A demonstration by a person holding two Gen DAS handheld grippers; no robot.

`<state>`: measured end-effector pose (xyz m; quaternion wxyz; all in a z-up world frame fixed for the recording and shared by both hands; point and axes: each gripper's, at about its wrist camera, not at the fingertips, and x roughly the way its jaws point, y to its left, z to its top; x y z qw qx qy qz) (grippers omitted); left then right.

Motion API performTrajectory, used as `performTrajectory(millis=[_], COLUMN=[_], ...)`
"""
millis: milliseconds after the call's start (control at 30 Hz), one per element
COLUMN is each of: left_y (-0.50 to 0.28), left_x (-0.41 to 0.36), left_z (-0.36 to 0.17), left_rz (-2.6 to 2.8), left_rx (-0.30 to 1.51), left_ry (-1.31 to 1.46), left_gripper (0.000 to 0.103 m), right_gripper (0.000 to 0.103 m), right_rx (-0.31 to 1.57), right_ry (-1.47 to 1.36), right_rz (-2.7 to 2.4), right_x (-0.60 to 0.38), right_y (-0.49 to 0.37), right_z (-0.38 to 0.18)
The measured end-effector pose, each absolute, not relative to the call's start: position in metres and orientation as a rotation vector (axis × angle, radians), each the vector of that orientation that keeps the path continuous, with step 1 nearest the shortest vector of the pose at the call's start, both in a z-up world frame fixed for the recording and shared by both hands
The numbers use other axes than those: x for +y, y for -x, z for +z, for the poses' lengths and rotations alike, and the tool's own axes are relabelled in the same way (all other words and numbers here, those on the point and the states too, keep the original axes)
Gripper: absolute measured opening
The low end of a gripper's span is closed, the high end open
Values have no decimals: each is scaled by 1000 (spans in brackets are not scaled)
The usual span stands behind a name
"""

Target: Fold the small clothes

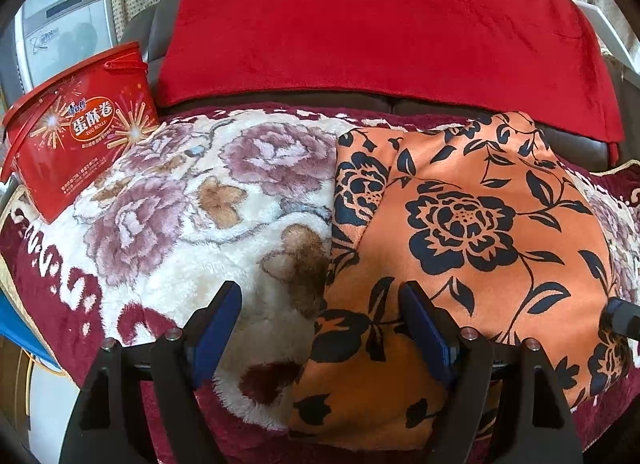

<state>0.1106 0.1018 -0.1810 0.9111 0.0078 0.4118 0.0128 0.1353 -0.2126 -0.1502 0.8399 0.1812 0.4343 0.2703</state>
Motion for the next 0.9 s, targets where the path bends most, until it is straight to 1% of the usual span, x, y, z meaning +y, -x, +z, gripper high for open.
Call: performTrajectory(millis=[133,200,233,267,300,367,567,600,633,800,900], left_y=[-110,-109,-109,-108,-108,-109,-126,-132,-137,-162,-170], left_x=[97,96,95,94,94,94,112,119,126,163,168], left_z=[-179,-178,-177,-176,-175,-172,-155,-155,-157,-174,-188], left_rz=[38,41,43,46,47,27,-148,-167,-190,-263,-282], left_rx=[838,833,829,822,817,820,888,904,930,1056,1113], left_ry=[-50,-59,-64,-72,-76,-68,116,169,209,441,518], left_gripper=[82,82,82,82,82,82,84,87,89,89,89], right_gripper=[24,31,51,84,89,89,89,89,89,89,89], right_rx=[902,870,858,853,839,793,809,816,825,871,914], right_ry=[-405,-421,-439,-451,-468,-515,-640,-666,-702,-816,-823], right_rz=[622,639,648,641,616,603,609,611,612,630,642], right_x=[-224,-234,-241,-245,-252,-265,-285,-288,-291,-301,-299], right_y=[-133,-130,-130,-129,-129,-129,-143,-147,-153,-180,-200], right_z=[-144,-142,-143,-144,-145,-144,-149,-151,-154,-166,-171])
